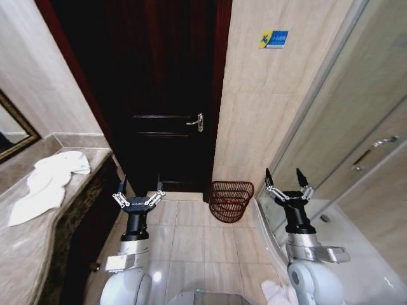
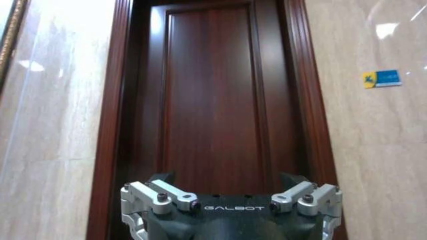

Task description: Discard the used towel into the hamper.

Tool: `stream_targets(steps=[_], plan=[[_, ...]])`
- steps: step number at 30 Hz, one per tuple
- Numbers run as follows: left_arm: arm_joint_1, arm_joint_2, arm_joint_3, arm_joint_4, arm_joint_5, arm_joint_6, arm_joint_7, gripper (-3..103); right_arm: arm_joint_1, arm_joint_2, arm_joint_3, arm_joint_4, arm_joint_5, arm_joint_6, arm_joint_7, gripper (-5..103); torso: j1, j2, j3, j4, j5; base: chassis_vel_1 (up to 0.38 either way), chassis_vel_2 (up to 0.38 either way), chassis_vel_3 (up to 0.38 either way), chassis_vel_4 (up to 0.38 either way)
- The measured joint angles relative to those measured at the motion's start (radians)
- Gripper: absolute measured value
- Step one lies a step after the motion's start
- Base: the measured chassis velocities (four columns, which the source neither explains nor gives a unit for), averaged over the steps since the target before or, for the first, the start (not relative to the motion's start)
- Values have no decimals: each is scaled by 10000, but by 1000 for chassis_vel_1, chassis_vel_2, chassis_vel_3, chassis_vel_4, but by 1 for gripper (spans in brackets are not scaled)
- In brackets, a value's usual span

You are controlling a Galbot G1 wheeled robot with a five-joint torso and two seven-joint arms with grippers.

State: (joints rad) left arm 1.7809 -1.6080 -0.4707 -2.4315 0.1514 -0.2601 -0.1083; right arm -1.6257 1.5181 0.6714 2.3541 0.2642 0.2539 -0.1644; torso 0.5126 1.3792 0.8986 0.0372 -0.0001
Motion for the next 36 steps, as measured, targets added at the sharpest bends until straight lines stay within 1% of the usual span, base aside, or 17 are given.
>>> stream_targets(steps=[2, 6, 8, 12, 20, 23, 36], plan=[[3, 0, 1, -18, 0, 42, -6, 100, -1, -26, 44, 14, 4, 27, 0, 100, -3, 0, -1, 3, 1, -47, 85, 42, -14], [3, -1, 6, -53, -50, 109, -42, 100, -22, -91, 154, 73, 77, 70, 82, 100, -15, 4, -4, -3, 1, 14, -10, 25, 40], [76, 0, 46, -111, -278, 160, -69, 100, -8, -118, 178, 80, 241, 277, 127, 100, -18, 8, -5, -4, 1, 50, -23, -1, 53], [155, -1, 106, -155, -571, 289, -175, 100, -24, -80, 145, 64, 327, 400, 196, 100, -17, 7, -5, -1, 1, 56, 20, 18, 66], [94, 0, 109, -151, -618, 364, -254, 100, 4, -70, 141, 66, 328, 395, 218, 100, -8, 6, -3, -2, 0, 58, 82, 72, 47], [26, 0, 72, -54, -627, 424, -342, 100, 31, -58, 155, -17, 256, 259, 270, 100, -7, 4, -2, -2, 0, 83, 91, 86, 77], [-3, 0, 36, 94, -559, 455, -349, 100, 112, -23, 154, 16, 204, 32, 279, 100, -10, 5, -3, 0, 2, 118, 123, 126, 124]])
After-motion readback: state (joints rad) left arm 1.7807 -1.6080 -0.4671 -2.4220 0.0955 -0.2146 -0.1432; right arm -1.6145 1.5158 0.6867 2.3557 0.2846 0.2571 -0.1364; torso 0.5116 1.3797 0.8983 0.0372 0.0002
